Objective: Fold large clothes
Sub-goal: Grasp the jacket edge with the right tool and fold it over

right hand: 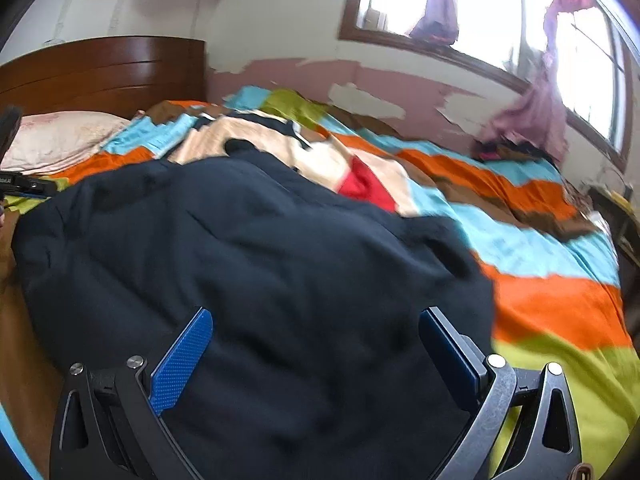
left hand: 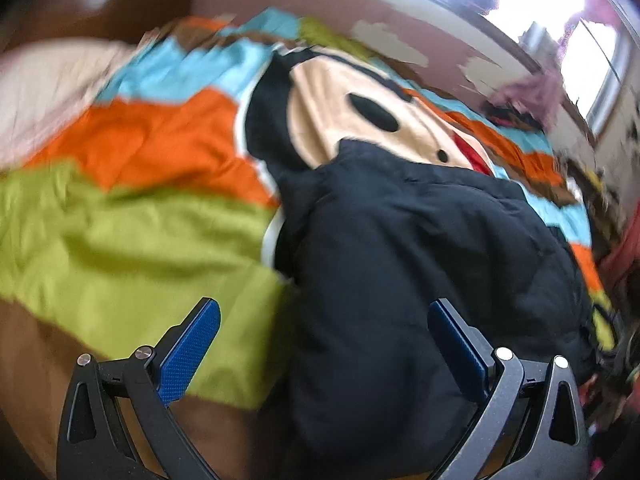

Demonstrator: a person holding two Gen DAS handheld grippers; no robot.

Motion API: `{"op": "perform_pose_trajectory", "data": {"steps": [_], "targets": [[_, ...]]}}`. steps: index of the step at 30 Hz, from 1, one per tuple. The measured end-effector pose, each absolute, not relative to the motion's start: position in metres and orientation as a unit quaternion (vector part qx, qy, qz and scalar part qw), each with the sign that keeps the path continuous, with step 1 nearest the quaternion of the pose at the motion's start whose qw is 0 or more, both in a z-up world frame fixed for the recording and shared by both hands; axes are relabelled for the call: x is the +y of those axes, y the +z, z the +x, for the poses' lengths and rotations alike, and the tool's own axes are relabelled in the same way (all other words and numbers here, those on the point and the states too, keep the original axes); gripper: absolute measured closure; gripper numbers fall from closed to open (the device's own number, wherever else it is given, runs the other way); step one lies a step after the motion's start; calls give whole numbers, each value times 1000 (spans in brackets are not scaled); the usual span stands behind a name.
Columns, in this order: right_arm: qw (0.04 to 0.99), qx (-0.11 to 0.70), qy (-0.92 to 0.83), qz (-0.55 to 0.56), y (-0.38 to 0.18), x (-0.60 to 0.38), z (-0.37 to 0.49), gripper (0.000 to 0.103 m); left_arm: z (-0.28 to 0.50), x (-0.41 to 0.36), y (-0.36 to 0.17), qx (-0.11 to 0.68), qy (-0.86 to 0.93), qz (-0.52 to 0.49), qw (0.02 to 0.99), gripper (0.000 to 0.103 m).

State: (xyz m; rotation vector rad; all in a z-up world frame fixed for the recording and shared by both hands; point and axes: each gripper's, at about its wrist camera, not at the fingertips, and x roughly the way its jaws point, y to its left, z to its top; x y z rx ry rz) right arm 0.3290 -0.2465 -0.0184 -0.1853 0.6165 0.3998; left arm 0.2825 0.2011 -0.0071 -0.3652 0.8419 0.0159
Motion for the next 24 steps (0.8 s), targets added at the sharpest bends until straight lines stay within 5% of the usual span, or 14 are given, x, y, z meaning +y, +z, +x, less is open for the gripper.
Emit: {"op": "perform_pose_trajectory", "data": {"steps": [10,24], "targets": [[891,415,156,102,-40,-340,371,0,308,219,-31,438,-42,-226,869,1],[783,534,299,106,-79,-336,446,0,385,227,-57,537,-158,-198,804,1]]}}
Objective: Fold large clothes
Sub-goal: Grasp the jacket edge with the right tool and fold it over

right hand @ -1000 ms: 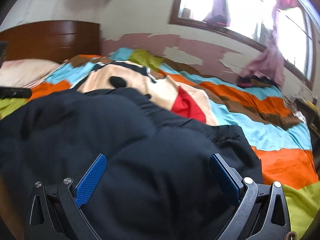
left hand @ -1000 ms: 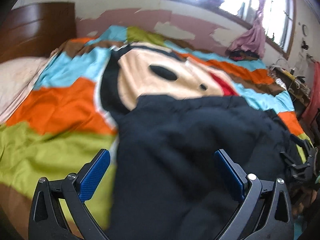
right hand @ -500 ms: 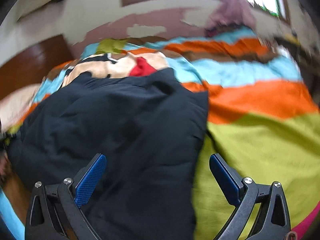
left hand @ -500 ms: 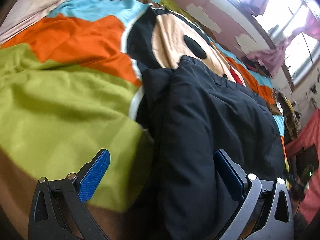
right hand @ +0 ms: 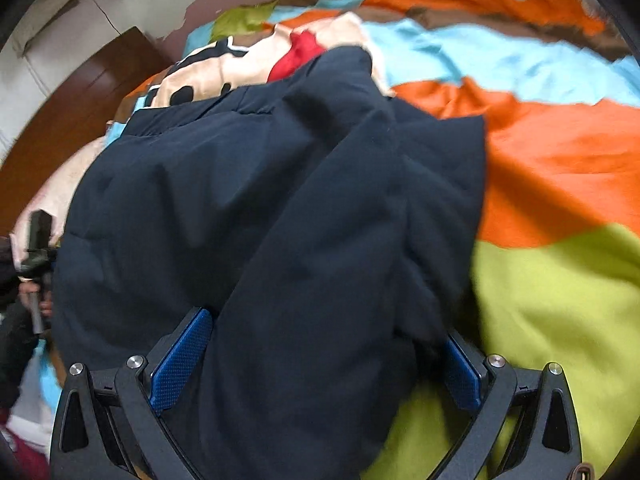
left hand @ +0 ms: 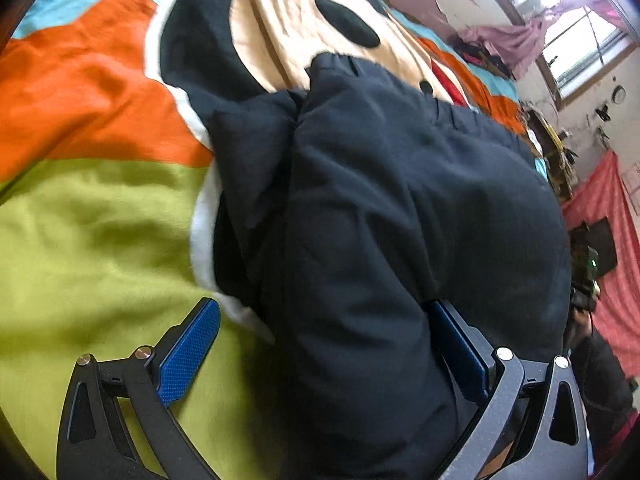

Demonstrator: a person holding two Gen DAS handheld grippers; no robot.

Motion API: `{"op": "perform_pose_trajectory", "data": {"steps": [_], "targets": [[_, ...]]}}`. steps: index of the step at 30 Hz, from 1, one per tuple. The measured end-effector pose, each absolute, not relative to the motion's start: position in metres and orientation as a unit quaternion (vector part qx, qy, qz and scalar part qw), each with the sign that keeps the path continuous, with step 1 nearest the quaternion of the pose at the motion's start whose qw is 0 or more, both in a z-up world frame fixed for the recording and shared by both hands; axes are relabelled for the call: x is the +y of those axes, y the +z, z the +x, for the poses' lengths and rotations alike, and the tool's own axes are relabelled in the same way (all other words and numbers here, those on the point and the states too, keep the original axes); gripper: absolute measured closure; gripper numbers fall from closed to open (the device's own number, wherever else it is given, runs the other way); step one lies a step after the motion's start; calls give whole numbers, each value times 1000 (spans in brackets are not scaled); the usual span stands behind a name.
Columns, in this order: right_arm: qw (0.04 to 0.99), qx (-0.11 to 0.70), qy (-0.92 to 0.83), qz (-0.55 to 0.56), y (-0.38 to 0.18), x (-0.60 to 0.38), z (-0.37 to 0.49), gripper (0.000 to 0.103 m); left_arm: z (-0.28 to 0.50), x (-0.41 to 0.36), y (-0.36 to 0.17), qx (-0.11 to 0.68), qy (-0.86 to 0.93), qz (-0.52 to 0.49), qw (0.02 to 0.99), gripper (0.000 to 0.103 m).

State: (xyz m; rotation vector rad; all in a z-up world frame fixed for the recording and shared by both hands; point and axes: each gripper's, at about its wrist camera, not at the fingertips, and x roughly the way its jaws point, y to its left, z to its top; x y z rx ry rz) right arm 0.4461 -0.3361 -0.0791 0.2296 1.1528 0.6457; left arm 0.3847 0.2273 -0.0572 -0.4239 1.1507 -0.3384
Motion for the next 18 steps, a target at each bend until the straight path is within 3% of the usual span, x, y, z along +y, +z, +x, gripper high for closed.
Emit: {"op": "perform_pose_trajectory", "data": {"steps": [18], "targets": [[829,430,333,132,-83,-366,404,0,376,243,-68,504,-188,-217,815,1]]}}
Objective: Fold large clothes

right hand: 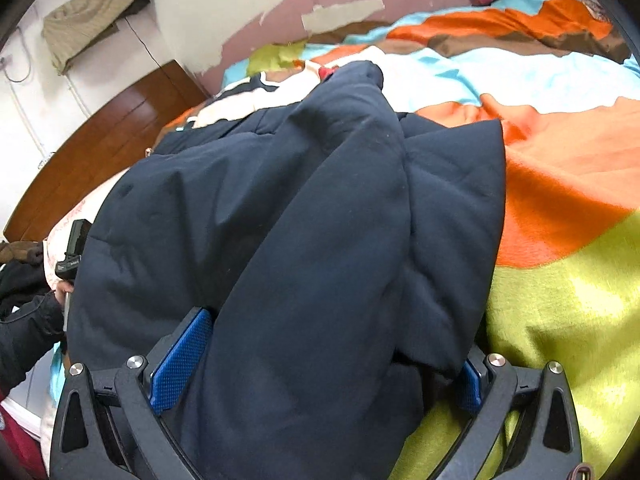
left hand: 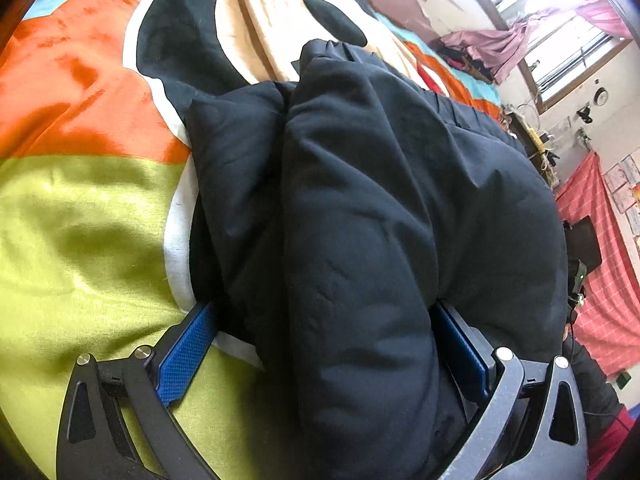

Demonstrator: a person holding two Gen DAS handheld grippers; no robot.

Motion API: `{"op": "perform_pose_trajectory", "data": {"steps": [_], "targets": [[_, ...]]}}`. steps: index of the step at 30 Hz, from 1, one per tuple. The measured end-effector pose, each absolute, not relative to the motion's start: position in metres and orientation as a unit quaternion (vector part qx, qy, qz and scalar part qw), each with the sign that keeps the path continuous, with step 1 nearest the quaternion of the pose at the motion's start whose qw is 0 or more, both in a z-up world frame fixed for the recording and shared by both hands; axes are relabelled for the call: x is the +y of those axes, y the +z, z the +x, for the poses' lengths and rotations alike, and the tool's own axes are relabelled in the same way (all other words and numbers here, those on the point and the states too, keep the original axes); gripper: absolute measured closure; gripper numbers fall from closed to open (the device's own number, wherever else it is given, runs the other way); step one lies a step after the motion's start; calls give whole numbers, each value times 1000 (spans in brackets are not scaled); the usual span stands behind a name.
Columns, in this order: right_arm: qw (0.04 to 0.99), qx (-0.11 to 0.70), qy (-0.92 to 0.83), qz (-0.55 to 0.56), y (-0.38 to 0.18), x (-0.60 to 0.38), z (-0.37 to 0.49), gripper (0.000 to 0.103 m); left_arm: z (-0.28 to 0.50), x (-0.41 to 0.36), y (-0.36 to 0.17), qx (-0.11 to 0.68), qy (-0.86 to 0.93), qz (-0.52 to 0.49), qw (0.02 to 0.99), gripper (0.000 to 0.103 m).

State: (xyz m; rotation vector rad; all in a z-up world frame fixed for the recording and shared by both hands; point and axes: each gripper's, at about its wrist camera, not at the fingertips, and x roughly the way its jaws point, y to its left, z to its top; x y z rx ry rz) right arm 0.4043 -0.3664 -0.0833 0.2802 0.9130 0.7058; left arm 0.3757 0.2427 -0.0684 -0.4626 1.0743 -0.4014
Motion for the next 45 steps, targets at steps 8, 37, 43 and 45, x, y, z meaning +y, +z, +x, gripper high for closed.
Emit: {"op": "perform_pose_trajectory", "data": {"steps": [8,37,43,45], "targets": [[828,433,331,129,-83,-355,407,0,359,261,-78,475,-226,-226,820,1],[821,507,256,64,-54,-311,414,36,353,225,-31,506,-157,-185,828,69],[836,502,217,-36,-29,-278,402,63,348,205,-13,505,-121,-173,837,82],[839,496,220,-34,-19,-275,400,76,352,197,-5,509,-103,-195,832,86]]}}
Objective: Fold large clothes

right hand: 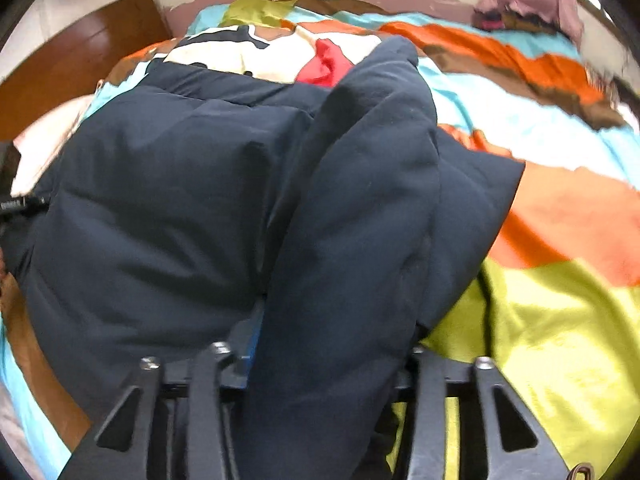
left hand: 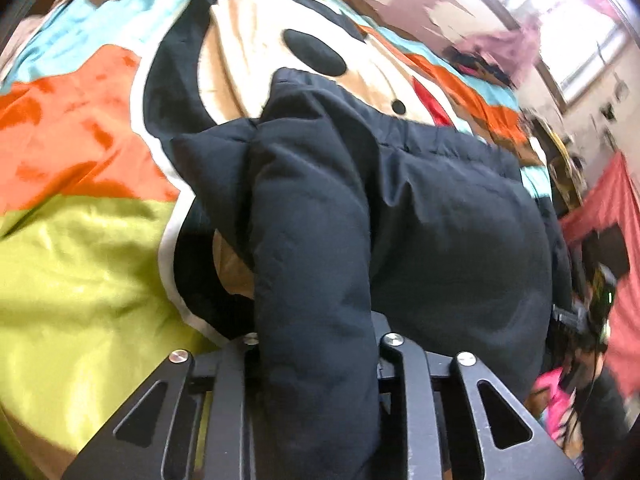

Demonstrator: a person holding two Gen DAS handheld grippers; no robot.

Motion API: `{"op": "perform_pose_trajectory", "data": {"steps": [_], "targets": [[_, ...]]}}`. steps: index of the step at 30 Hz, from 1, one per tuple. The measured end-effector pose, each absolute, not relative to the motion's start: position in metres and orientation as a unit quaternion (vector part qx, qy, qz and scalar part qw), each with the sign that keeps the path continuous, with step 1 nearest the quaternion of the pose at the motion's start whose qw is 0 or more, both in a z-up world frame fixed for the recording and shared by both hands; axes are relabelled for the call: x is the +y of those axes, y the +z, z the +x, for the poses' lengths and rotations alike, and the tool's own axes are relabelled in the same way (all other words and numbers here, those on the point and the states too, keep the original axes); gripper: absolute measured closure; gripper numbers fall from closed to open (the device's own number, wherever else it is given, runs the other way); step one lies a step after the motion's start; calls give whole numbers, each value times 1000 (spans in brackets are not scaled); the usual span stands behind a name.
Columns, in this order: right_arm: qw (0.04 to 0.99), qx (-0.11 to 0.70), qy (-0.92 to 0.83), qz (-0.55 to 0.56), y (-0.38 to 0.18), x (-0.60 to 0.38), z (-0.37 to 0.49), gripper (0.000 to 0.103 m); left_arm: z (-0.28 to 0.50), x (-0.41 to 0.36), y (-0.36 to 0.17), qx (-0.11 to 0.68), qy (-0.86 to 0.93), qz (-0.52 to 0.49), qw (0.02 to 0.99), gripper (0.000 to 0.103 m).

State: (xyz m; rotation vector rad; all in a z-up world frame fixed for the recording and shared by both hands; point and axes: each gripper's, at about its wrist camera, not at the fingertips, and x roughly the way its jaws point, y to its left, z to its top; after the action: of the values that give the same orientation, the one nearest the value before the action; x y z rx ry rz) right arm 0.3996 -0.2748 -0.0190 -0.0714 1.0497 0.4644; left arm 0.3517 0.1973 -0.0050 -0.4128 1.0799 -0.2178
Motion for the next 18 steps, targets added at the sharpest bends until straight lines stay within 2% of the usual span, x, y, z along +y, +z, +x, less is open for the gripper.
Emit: {"op": "perform_pose_trajectory", "data": {"steps": [5,12,18], "targets": [[848,467,247,36,15,-295,388,83,342,189,33,486,-97,-222,840,89],[855,447,261,26,57,-297,351,83,304,167,81,476,-108,-194,851,90],[860,433,268,26,74,-301,310,83,274,157,97,477,-110,-203,848,90]]}}
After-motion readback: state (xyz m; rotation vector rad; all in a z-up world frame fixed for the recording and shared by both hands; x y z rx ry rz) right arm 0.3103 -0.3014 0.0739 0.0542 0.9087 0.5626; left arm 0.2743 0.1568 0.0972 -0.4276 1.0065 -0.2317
